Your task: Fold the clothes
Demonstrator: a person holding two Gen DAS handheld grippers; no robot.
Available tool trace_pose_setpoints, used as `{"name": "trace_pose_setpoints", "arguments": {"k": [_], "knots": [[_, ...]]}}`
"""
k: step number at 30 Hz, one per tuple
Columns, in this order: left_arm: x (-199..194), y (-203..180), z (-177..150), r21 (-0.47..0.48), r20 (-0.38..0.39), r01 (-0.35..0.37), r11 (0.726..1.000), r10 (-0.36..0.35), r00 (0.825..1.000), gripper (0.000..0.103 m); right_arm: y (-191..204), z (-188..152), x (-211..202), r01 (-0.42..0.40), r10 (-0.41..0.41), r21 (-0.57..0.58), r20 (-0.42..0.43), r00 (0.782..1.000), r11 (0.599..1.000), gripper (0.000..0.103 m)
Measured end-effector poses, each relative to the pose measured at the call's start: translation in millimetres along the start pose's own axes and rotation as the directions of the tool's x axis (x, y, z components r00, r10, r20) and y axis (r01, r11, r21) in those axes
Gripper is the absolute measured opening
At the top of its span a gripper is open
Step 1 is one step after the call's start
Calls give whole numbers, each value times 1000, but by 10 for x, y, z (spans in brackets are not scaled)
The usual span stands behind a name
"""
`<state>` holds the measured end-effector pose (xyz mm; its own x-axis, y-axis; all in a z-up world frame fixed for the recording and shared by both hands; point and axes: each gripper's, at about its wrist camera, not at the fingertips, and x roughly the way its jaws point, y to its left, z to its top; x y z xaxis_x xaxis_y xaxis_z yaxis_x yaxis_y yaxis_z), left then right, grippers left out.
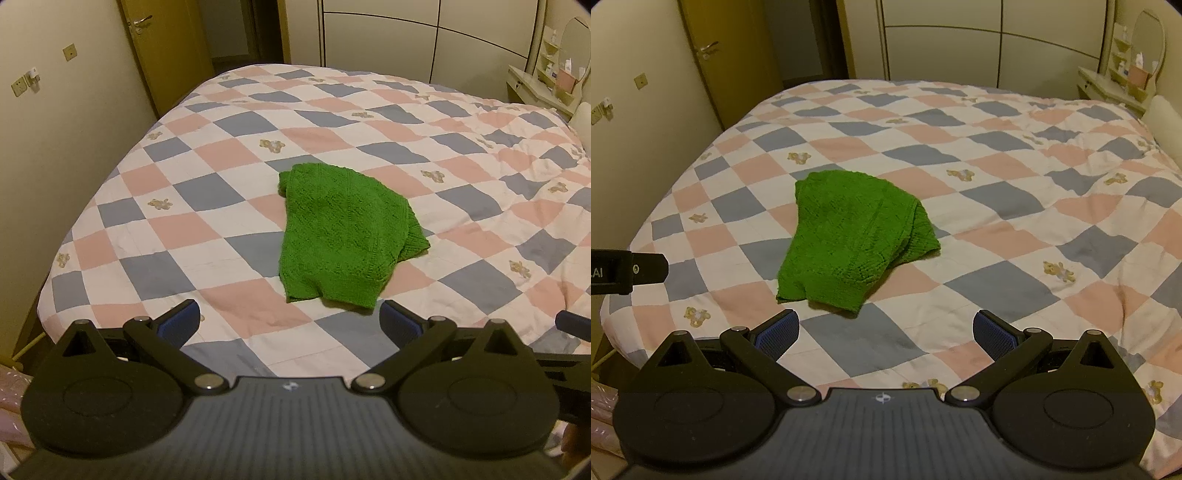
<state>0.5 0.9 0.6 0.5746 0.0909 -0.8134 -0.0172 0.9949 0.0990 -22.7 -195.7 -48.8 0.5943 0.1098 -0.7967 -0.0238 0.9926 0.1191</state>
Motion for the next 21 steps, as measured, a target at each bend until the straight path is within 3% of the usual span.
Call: {"name": "trace_pose_setpoints", "arguments": {"k": [21], "knots": [[-57,229,-50,-53,16,9,999,-8,1000,102,21,99,-47,8,-7,-25,30,1000,1000,103]]}}
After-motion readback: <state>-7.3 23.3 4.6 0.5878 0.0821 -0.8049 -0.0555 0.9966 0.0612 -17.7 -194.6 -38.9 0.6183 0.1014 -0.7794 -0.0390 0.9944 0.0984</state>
